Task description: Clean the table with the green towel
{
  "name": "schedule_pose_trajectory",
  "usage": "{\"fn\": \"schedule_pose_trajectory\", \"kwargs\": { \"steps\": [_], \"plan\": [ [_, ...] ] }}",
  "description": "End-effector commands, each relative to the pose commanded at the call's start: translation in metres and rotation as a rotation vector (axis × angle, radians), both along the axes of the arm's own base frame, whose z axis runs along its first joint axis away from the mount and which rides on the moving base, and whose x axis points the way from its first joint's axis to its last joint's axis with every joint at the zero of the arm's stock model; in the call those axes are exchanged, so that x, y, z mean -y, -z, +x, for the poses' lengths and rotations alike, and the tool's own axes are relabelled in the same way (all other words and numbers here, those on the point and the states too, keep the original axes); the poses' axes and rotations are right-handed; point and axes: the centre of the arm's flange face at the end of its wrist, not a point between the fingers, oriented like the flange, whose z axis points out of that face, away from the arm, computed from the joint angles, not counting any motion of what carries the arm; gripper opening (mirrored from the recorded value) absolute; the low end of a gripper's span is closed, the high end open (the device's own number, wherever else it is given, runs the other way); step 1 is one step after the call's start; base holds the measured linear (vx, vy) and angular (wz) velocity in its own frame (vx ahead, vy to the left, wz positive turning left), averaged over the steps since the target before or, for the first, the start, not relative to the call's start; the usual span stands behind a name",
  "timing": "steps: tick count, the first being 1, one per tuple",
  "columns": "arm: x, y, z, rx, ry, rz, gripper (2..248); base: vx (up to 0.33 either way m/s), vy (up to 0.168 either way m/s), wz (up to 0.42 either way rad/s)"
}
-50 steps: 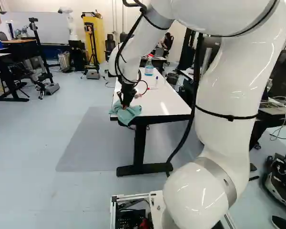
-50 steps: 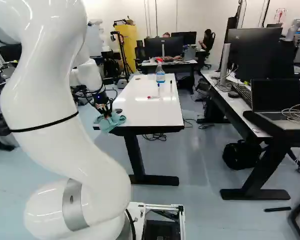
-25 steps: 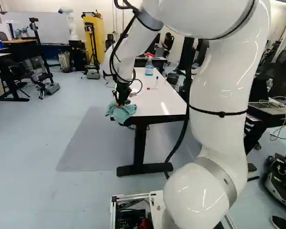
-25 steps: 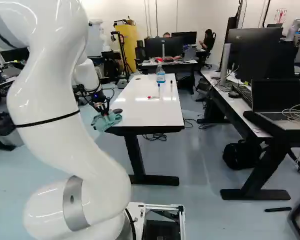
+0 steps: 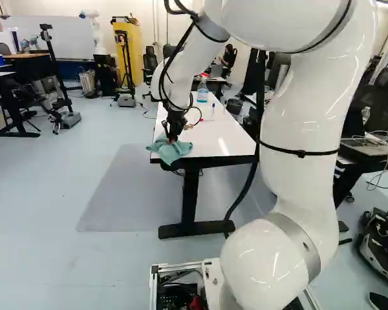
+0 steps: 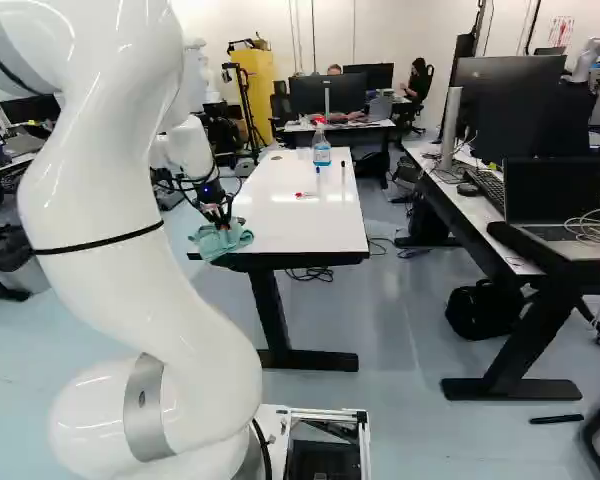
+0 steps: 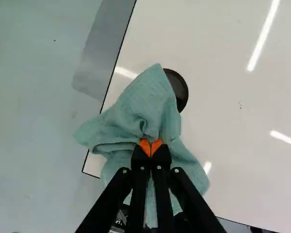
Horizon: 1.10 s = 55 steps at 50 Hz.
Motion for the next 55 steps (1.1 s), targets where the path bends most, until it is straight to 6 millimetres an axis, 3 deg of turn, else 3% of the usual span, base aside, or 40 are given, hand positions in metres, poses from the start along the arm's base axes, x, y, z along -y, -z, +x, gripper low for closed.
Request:
{"fn": "schedule_pose_trajectory", "kwargs": {
  "steps": [14, 38, 55],
  "plan": [
    [0.019, 0.000, -0.014, -0.009, 0.027, -0.003, 21, 0.000, 0.000, 0.000],
    [0.016, 0.000, -0.058, -0.026, -0.006, -0.008, 21, 0.000, 0.000, 0.000],
    [-0.006, 0.000, -0.040, -0.017, -0.035, -0.006, 21, 0.000, 0.000, 0.000]
  ]
}}
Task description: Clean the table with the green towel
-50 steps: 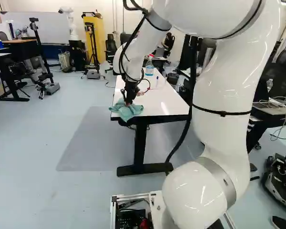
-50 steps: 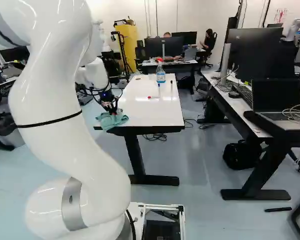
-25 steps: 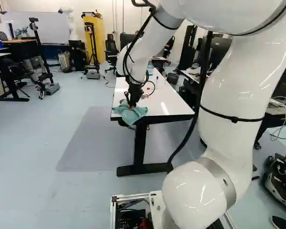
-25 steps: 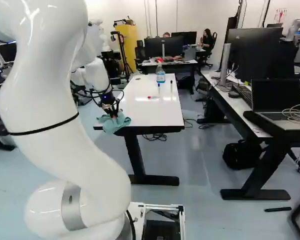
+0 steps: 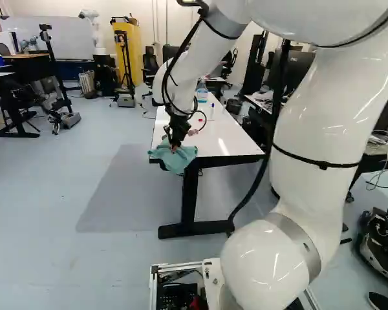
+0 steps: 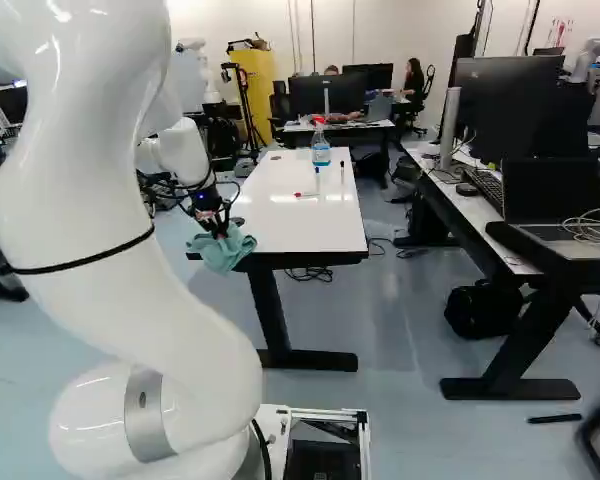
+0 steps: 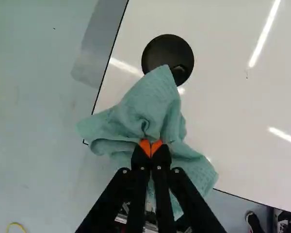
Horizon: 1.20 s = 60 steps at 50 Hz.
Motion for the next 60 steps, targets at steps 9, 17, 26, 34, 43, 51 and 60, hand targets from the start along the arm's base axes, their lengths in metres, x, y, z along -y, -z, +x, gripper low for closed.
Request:
{"fn": "schedule_pose_trajectory", "kwargs": {
  "steps": [9, 17, 26, 34, 43, 51, 60],
  "plan": [
    [-0.003, 0.000, 0.017, 0.007, 0.006, 0.003, 21, 0.000, 0.000, 0.000],
    [0.006, 0.000, 0.023, 0.009, 0.027, 0.003, 21, 0.000, 0.000, 0.000],
    [0.022, 0.000, 0.023, 0.006, 0.056, 0.002, 21, 0.000, 0.000, 0.000],
    [0.038, 0.000, 0.023, 0.005, 0.085, 0.001, 21, 0.000, 0.000, 0.000],
    [0.055, 0.000, 0.022, 0.002, 0.117, 0.001, 21, 0.000, 0.000, 0.000],
    [0.070, 0.000, 0.017, -0.002, 0.144, 0.000, 21, 0.000, 0.000, 0.000],
    [0.087, 0.000, 0.007, -0.007, 0.174, -0.002, 21, 0.000, 0.000, 0.000]
  ]
}}
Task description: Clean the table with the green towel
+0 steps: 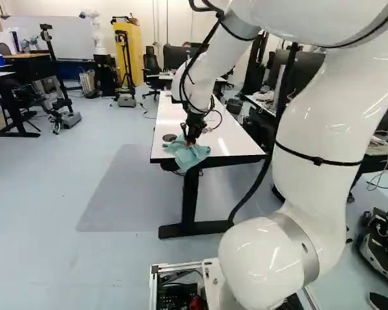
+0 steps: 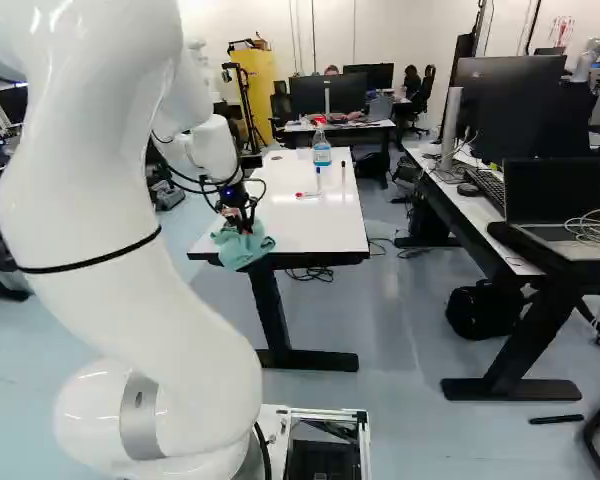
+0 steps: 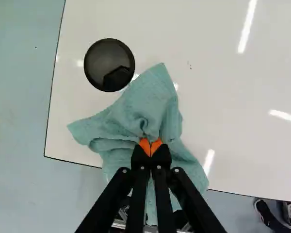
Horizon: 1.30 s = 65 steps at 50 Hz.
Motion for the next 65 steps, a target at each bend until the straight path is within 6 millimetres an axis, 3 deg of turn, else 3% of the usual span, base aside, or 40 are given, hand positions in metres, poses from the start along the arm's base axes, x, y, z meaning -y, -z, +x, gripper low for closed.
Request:
{"fn": "schedule_pose_trajectory", "kwargs": {
  "steps": [15, 65],
  "plan": [
    [0.002, -0.004, -0.002, 0.008, 0.002, 0.001, 21, 0.000, 0.000, 0.000],
    [0.007, -0.070, -0.032, 0.145, 0.002, 0.025, 21, 0.000, 0.000, 0.000]
  ]
}}
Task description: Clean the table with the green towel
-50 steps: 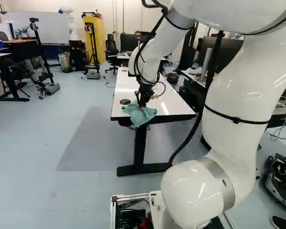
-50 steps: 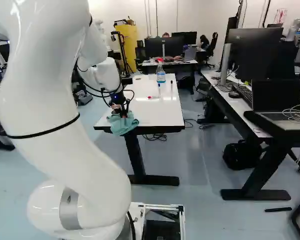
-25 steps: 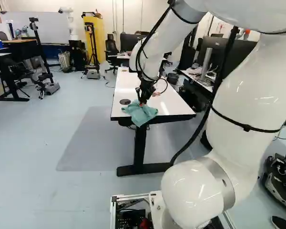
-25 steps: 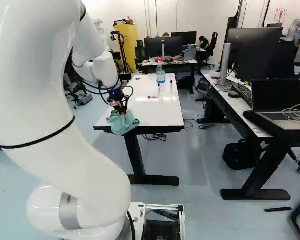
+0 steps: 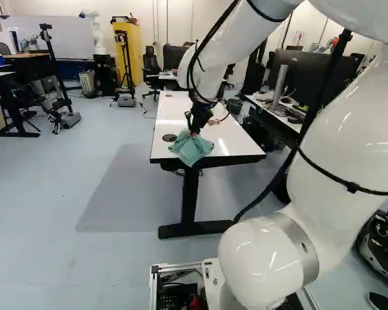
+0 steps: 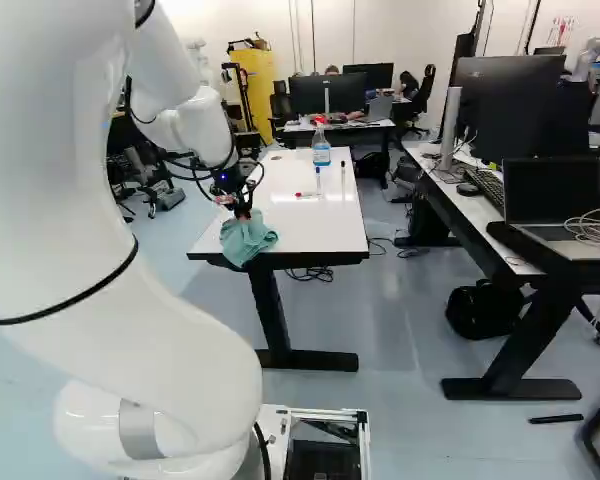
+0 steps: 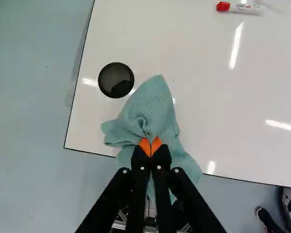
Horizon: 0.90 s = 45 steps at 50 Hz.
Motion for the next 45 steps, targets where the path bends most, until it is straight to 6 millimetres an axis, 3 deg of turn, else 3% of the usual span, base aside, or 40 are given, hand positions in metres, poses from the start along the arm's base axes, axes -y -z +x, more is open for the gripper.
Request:
{"fn": "schedule_pose_trajectory", "kwargs": {
  "steps": [17, 45],
  "plan": [
    [0.006, -0.005, -0.003, 0.011, 0.012, 0.002, 21, 0.000, 0.000, 0.000],
    [0.049, -0.005, -0.003, 0.011, 0.108, 0.001, 21, 0.000, 0.000, 0.000]
  ]
}}
